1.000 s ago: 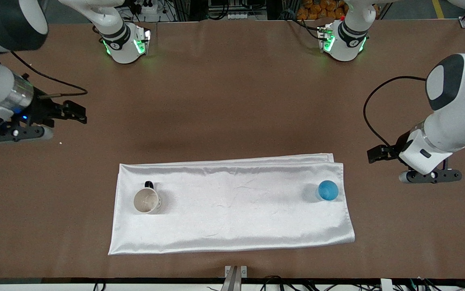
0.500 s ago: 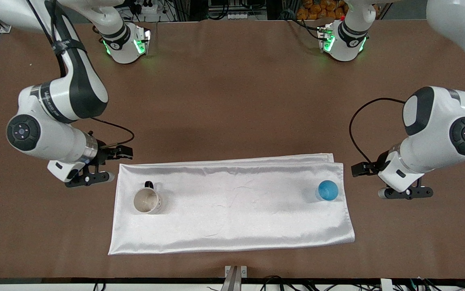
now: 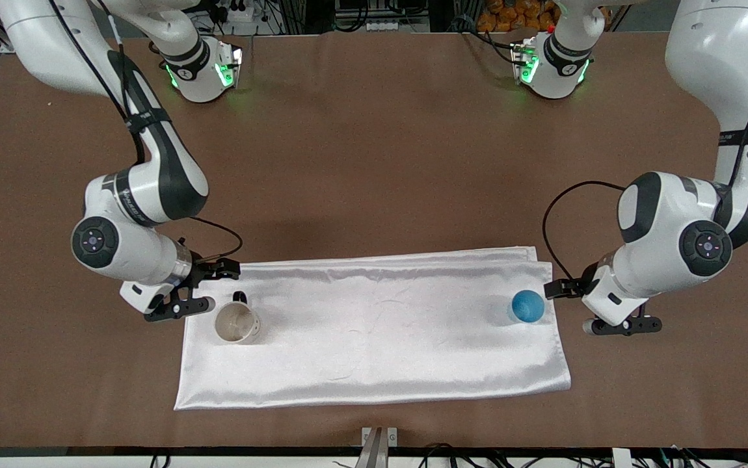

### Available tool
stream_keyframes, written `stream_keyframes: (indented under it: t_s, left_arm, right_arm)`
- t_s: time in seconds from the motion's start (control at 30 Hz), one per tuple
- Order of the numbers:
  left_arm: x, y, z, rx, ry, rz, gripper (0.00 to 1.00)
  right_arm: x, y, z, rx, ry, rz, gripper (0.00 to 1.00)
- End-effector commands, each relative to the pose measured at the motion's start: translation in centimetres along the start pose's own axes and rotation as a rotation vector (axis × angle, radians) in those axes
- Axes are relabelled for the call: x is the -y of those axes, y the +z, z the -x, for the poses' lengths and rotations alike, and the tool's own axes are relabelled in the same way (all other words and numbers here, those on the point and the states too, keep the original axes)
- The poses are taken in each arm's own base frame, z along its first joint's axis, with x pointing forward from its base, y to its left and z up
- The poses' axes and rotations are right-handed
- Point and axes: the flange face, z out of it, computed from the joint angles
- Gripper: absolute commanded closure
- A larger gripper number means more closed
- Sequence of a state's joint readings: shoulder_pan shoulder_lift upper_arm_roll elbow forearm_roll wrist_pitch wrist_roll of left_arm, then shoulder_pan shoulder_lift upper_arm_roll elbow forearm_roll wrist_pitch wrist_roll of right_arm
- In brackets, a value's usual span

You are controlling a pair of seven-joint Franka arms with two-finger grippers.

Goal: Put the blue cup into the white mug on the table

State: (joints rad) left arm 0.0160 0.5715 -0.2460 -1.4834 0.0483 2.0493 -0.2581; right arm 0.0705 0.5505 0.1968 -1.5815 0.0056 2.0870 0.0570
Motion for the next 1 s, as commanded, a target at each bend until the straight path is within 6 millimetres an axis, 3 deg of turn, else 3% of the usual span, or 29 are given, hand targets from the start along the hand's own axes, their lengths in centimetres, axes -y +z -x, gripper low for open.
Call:
stream_keyframes:
  t_s: [0.0, 0.17, 0.43, 0.63, 0.87, 0.97]
  left_arm:
    - [-2.1, 1.5, 0.1, -0.009, -0.034, 0.002, 0.00]
    - [-2.1, 2.7, -0.1, -0.008, -0.038, 0.004, 0.00]
    - [-1.9, 4.1, -0.3, -0.025, -0.016, -0.031, 0.00]
    - [-1.7, 5.6, -0.6, -0.030, -0.019, -0.023, 0.00]
    - [-1.8, 6.8, -0.8, -0.034, -0.019, -0.015, 0.00]
    - [-1.7, 6.9, -0.9, -0.039, -0.020, -0.014, 0.00]
  right_arm:
    - [0.2, 3.1, -1.3, -0.027, -0.026, 0.038, 0.00]
    - [0.4, 5.6, -1.7, -0.046, -0.054, 0.060, 0.00]
    - [0.4, 7.1, -2.2, -0.073, -0.078, 0.070, 0.00]
    - [0.5, 10.0, -2.7, -0.116, -0.115, 0.089, 0.00]
    - [0.7, 10.9, -2.8, -0.124, -0.136, 0.101, 0.00]
    - [0.7, 11.3, -2.9, -0.134, -0.145, 0.107, 0.25]
